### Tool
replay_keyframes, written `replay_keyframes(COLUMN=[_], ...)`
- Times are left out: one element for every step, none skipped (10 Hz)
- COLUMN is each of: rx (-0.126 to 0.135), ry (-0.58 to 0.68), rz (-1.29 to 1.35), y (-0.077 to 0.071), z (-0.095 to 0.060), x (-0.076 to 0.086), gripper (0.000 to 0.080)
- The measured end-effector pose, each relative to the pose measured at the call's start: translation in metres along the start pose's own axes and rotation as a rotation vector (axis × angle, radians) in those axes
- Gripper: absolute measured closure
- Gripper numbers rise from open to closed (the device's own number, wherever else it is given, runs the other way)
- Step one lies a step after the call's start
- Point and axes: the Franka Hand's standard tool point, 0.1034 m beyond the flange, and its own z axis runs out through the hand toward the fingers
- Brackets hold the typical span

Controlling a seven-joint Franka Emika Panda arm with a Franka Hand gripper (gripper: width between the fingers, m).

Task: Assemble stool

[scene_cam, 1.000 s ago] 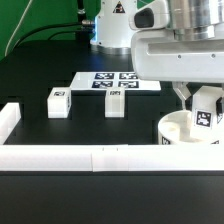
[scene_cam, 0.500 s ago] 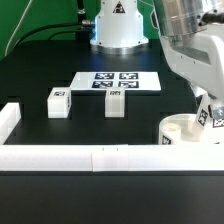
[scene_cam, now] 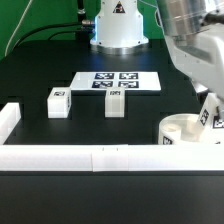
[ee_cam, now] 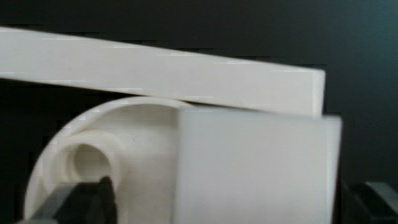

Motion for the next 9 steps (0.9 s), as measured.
replay_keyframes(rx=[-0.009, -0.022, -0.032, -0.004, -0.009, -0.009, -0.017, -0.051, -0.075], ry=[-0.014, -0.034, -0.032, -0.01, -0.013, -0.014, -0.008, 0.021, 0.04], rz=[-0.166, -0.305, -0.427, -0.461, -0.565, -0.621, -0.703, -0.892, -1.055], y=[-0.002, -0.004, -0.007, -0.01, -0.007, -0.007, -0.007, -0.008, -0.01], z=[-0.008, -0.015, -0.021, -0.026, -0.024, -0.023, -0.024, -0.029, -0.035], x=[0.003, 0.001, -0.006, -0.013, -0.012, -0.011, -0.012, -0.015, -0.019], gripper=[0.017, 0.0156, 0.0156, 0.0151, 0.0151, 0.015, 0.015, 0.015, 0.015])
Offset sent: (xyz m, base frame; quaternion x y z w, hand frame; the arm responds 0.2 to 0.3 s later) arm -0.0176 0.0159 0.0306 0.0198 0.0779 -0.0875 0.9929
